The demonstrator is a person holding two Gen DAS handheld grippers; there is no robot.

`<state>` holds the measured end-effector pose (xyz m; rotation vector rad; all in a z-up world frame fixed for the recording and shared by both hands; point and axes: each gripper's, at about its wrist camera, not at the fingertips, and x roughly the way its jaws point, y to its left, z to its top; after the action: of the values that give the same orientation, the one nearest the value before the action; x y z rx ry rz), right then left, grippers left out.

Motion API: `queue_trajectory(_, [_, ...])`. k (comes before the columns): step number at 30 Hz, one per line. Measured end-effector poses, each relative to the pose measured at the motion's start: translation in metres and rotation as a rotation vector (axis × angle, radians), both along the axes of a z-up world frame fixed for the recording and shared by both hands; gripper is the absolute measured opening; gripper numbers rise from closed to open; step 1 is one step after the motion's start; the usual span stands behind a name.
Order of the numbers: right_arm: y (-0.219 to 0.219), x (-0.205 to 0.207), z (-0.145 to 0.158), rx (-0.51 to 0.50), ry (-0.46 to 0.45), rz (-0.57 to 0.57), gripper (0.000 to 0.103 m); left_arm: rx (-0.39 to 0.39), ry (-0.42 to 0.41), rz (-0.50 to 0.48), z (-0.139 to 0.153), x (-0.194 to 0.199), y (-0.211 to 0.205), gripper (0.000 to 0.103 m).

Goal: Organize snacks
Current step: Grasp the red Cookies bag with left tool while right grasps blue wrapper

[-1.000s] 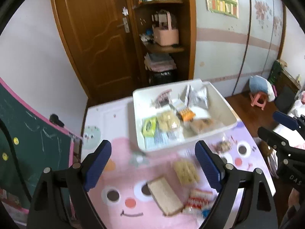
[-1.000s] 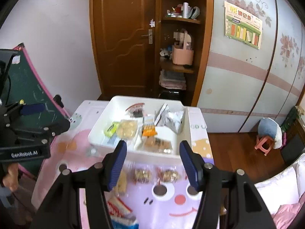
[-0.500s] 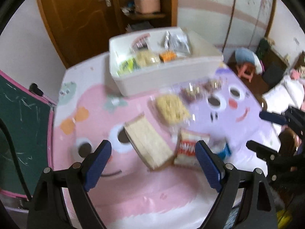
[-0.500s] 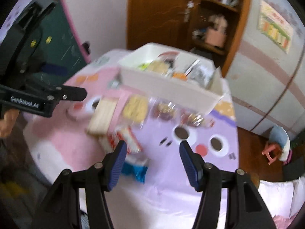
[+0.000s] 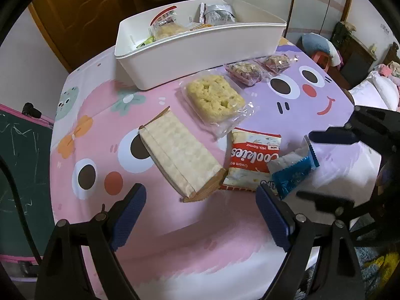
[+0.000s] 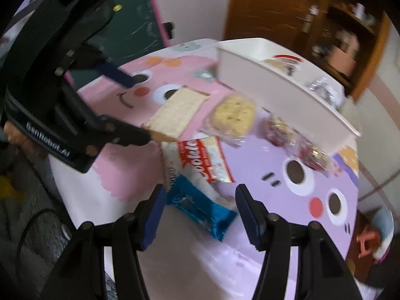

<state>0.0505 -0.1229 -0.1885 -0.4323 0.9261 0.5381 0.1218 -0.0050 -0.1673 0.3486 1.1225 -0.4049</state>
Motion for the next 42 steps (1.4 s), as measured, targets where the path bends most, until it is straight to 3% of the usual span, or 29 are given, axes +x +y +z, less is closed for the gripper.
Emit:
queue_trajectory(5, [0.003,0.005,-0.021,-0.053,0.053,0.044,0.058,-0.006,0.013,-0.006,-0.004,0.007,-0.003,0.089])
queue_trajectory(6, [0.002,0.004,-0.024,-0.056,0.059,0.042,0.053,-0.006,0.015,-0.009,-0.005,0.008,-0.005,0.089])
queue_trajectory(7, [0.001,0.005,-0.027,-0.059,0.068,0.032,0.042,-0.007,0.017,-0.012,-0.006,0.009,-0.006,0.089])
queue_trajectory(10, [-0.014,0.011,-0.030,-0.006,0.105,-0.056,0.033,-0.017,0.033,-0.026,-0.010,0.013,-0.012,0.089])
queue_trajectory(13, [-0.037,0.015,-0.028,0.098,0.132,-0.172,0.031,-0.027,0.040,-0.054,-0.015,0.014,-0.024,0.089])
queue_trajectory(19, [-0.080,0.013,-0.025,0.173,0.116,-0.451,0.031,0.005,0.035,-0.118,-0.030,0.016,-0.055,0.086])
queue_trajectory(23, [-0.102,0.011,-0.026,0.238,0.136,-0.556,0.031,0.020,0.048,-0.145,-0.042,0.017,-0.072,0.081])
queue_trajectory(27, [-0.110,0.010,-0.025,0.253,0.141,-0.588,0.031,0.032,0.079,-0.151,-0.053,0.021,-0.081,0.071])
queue_trajectory(32, [-0.107,0.012,-0.024,0.236,0.131,-0.591,0.031,-0.019,0.124,-0.121,-0.054,0.029,-0.076,0.066])
queue_trajectory(34, [-0.106,0.012,-0.025,0.237,0.129,-0.590,0.031,-0.022,0.118,-0.121,-0.052,0.028,-0.075,0.049])
queue_trajectory(35, [-0.107,0.008,-0.024,0.240,0.129,-0.589,0.031,-0.031,0.121,-0.119,-0.050,0.027,-0.074,0.046])
queue_trajectory(42, [-0.105,0.004,-0.017,0.240,0.108,-0.584,0.031,-0.106,0.124,-0.061,-0.041,0.016,-0.059,0.044])
